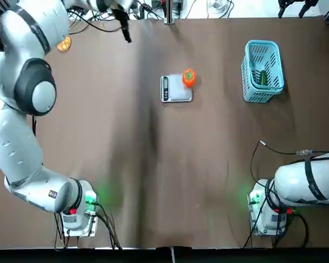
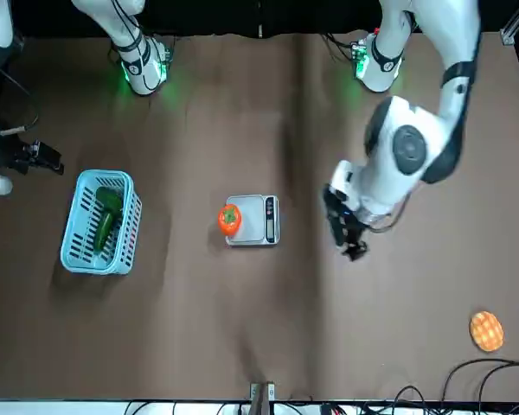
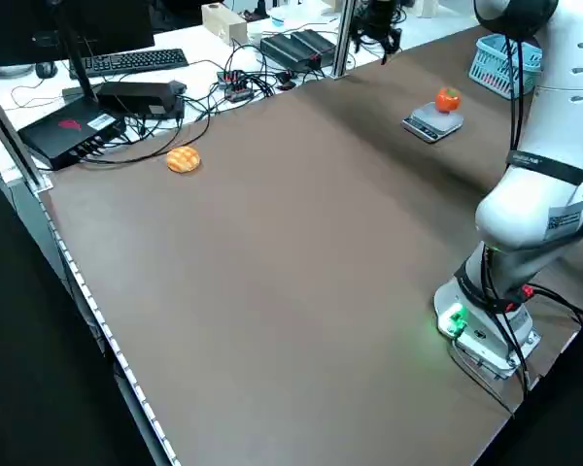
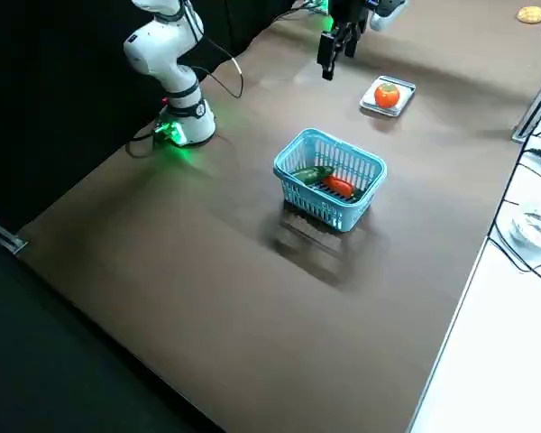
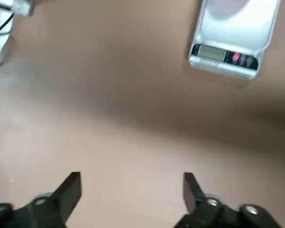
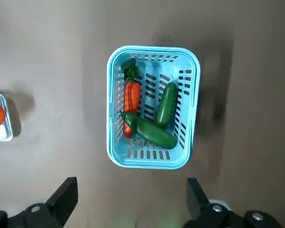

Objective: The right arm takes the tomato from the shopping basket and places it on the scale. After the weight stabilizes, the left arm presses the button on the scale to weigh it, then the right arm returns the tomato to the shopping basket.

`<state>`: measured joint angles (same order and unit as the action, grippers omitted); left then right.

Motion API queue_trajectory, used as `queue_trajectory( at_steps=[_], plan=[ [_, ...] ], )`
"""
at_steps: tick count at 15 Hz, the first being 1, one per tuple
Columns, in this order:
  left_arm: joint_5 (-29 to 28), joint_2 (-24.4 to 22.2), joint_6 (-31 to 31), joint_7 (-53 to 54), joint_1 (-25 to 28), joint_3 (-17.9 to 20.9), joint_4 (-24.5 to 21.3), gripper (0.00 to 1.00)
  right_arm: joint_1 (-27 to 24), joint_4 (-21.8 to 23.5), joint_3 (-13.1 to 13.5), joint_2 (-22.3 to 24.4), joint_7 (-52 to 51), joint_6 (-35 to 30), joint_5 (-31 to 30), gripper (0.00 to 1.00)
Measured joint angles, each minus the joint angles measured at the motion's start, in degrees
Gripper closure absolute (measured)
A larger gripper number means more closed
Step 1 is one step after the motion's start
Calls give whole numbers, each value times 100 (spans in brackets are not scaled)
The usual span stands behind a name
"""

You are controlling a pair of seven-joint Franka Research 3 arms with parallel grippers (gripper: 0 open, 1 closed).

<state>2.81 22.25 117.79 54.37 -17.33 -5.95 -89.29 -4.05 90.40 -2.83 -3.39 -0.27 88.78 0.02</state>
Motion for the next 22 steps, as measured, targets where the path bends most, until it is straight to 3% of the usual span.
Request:
queue_trajectory(
  at_steps=[1, 5, 10, 16, 22],
  plan=[
    [-3, -43, -92, 186, 193, 0, 0, 0, 0, 0, 0, 0, 0, 0, 0, 0],
    [-4, -88, -654, 920, 1014, -20, -3, 0, 0, -1, 0, 0, 0, -1, 0, 0],
    [-458, -406, -1371, 885, 1141, 1, 126, 0, 0, -1, 2, 0, 0, -2, 0, 0],
    [-531, -1073, -2512, -404, 1554, 33, 137, 0, 0, -3, 4, 0, 0, 0, 0, 0],
    [-531, -1354, -2829, -2515, 1688, 31, 143, 0, -1, -4, 5, 0, 0, 2, 0, 0]
  ],
)
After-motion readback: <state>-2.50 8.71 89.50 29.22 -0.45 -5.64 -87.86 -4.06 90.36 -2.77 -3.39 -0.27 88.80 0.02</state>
